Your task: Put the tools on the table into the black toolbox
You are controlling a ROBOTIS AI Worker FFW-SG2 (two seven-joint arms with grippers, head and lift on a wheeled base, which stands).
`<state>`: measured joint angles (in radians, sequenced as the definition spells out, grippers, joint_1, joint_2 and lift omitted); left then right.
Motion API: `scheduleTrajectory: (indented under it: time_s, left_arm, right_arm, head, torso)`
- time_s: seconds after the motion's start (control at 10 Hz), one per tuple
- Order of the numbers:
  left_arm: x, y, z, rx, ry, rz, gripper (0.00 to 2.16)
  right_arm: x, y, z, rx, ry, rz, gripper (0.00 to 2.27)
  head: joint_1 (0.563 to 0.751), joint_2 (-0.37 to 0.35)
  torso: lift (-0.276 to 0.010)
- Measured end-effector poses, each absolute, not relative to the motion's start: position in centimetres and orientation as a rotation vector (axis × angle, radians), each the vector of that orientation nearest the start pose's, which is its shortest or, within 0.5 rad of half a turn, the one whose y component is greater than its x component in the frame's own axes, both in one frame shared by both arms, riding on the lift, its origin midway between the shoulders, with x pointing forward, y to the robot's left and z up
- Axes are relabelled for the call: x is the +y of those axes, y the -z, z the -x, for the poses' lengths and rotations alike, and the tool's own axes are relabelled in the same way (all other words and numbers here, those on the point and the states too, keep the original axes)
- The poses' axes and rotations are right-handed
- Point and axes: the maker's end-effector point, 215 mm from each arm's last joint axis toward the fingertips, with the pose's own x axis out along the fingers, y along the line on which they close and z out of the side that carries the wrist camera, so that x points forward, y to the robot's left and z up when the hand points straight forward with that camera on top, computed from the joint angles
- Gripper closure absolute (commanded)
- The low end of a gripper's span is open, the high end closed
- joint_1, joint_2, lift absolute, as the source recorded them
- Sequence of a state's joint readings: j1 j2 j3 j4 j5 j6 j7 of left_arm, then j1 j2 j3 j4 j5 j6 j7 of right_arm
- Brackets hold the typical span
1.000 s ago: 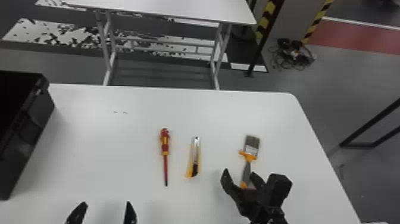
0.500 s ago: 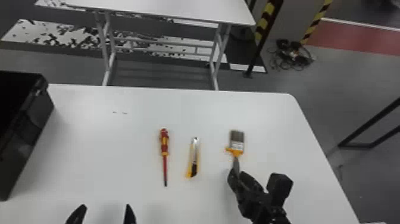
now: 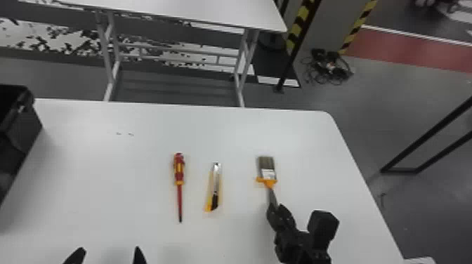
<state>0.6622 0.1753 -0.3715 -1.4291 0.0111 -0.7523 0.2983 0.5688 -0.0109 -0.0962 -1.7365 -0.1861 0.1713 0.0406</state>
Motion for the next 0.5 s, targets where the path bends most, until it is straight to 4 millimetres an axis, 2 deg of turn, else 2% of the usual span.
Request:
scheduleTrajectory:
  time_s: [0.3,0.5]
  left_arm:
    - [13.7,47.3,-27.4,0.050,0.089,0.084,0.08]
    - [13.4,45.3,-27.9,0.019,0.097,0.090,0.07]
  right_arm:
    - [-27.5,54.0,-35.1,0.492,0.070,-0.153,2.22]
    - [-27.3,52.7,-35.1,0.463,0.060,-0.151,2.22]
  head:
    - [0.695,-0.257]
    - [0.695,-0.256]
  torso:
    - [-0.075]
    - [-0.075]
